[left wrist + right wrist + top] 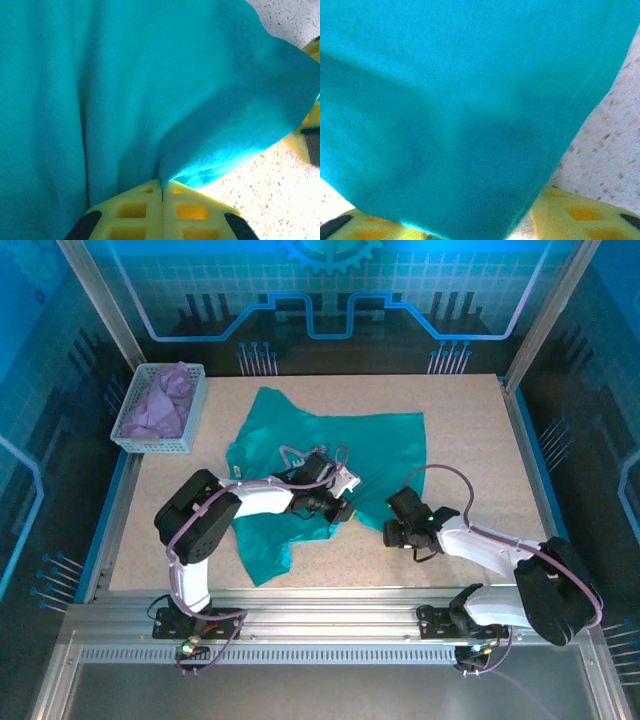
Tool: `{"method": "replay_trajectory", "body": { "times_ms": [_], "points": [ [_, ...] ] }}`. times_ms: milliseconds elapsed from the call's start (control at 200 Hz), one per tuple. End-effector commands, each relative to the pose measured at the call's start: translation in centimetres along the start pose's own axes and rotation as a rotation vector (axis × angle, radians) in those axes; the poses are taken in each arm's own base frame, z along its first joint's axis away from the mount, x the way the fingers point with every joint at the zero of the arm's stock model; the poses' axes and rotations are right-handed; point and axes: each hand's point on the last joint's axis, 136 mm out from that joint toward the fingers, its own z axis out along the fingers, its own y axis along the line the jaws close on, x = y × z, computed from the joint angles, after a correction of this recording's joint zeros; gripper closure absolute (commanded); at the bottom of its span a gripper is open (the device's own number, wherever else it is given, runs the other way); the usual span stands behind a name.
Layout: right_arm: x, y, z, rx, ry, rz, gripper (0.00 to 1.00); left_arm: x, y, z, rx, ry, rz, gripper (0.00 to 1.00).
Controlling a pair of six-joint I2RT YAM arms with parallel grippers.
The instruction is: Fold the inside-out t-shirt
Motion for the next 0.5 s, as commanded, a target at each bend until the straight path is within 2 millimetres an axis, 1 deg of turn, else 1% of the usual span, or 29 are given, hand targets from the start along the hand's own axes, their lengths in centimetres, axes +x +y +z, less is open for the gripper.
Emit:
{"method": "replay_trajectory", "body": {
  "times_ms": [0, 85, 165, 325, 390, 495],
  "points": [
    [-1.9, -1.0, -0.9, 0.052, -0.047, 0.021, 0.55, -0.4, -0.9, -1.1, 0.034, -0.022, -0.002, 1.00],
    [-2.1, -1.6, -1.2, 0.063, -0.049, 0.027, 0.60, -0.4, -0.9, -1.1, 0.032, -0.023, -0.003, 1.00],
    [-2.4, -1.9, -1.7, 0.054, -0.063, 0.039, 0.63, -0.3, -0.9, -1.1, 0.034, -0.022, -0.005, 1.00],
    [-2.2, -2.7, -1.8, 0.052, -0.054, 0.068, 0.70, -0.3, -0.8, -1.0, 0.031, -0.022, -0.006, 1.00],
    [-2.3, -2.9, -1.8, 0.042, -0.055, 0.080, 0.76, -0.3, -0.8, -0.9, 0.032, -0.020, -0.008, 1.00],
    [-2.8, -2.4, -1.8, -0.009, -0.065, 0.093, 0.86, -0.3, -0.8, -0.9, 0.031, -0.019, -0.009, 1.00]
  ]
}}
